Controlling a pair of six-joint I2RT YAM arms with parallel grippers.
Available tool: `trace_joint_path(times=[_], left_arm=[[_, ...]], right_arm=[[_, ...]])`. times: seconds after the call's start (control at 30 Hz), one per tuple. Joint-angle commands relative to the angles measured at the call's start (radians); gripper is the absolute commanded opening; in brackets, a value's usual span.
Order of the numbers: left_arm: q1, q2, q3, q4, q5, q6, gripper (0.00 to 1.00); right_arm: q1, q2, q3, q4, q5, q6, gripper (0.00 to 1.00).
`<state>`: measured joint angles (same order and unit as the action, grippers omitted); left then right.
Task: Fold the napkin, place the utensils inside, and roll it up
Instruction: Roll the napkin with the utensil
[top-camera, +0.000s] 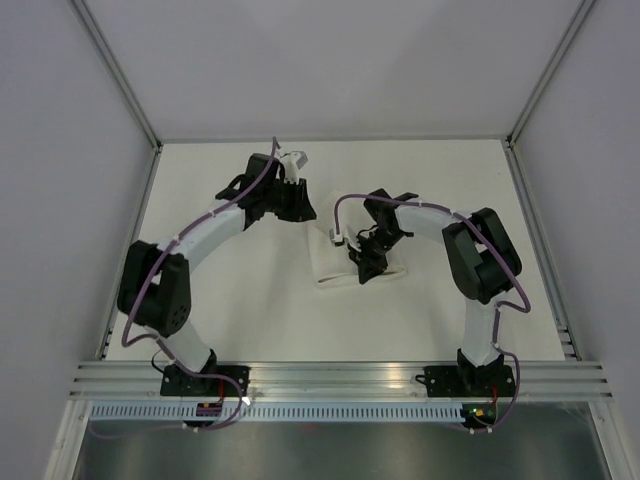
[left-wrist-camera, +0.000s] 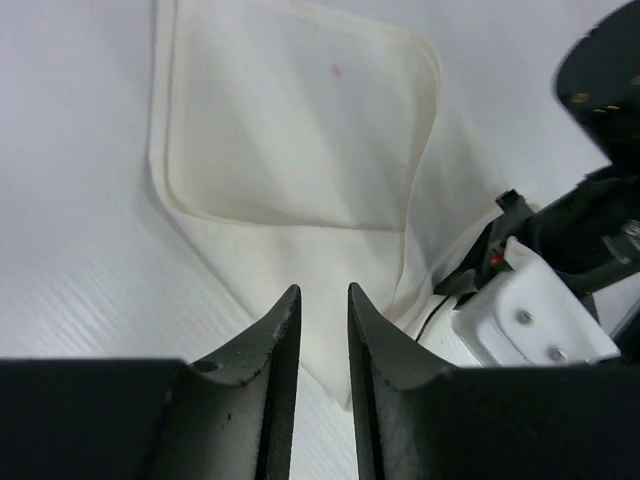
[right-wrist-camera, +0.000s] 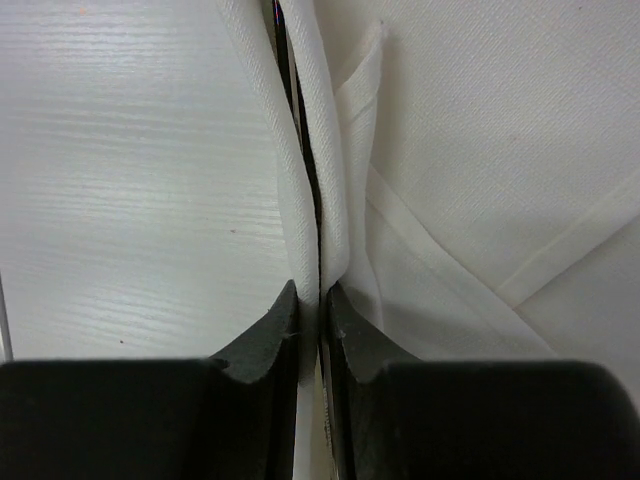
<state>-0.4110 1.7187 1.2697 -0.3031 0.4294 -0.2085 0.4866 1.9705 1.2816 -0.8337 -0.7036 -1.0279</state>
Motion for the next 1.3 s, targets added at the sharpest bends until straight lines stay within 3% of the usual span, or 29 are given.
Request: trace_joint_path(times=[0.0, 0.1, 0.33, 0.47, 0.8, 1.0, 1.27], left_arm=[[-0.032, -0.198, -0.117, 0.256, -0.223, -0.08, 0.29], [-0.115, -0.277, -0.237, 0.344, -0.393, 0.034, 0.3], [-0.418, -0.359, -0.444, 0.598, -0.765, 0.346, 0.31], [-0.517, -0.404, -0.565, 0.764, -0.816, 0.463, 0.32], [-0.741, -0.239, -0.595, 0.817, -0.876, 0.704, 0.39], [-0.816, -0.084, -0.566, 0.84, -0.886, 0.805, 0.42], [-0.819, 0.037, -0.538, 0.88, -0.876, 0.87, 0.5]], right_arm=[[-0.017, 0.096, 0.054, -0.088, 0.0, -0.067, 0.16], [-0.026, 0.143, 0.102, -0.131, 0.0, -0.063, 0.16], [-0.036, 0.237, 0.2, -0.209, -0.002, -0.032, 0.16], [-0.045, 0.289, 0.272, -0.26, -0.008, -0.027, 0.16], [-0.054, 0.378, 0.378, -0.334, -0.005, 0.009, 0.16], [-0.055, 0.432, 0.436, -0.381, -0.002, 0.018, 0.16], [-0.057, 0.455, 0.458, -0.393, 0.009, 0.029, 0.16]])
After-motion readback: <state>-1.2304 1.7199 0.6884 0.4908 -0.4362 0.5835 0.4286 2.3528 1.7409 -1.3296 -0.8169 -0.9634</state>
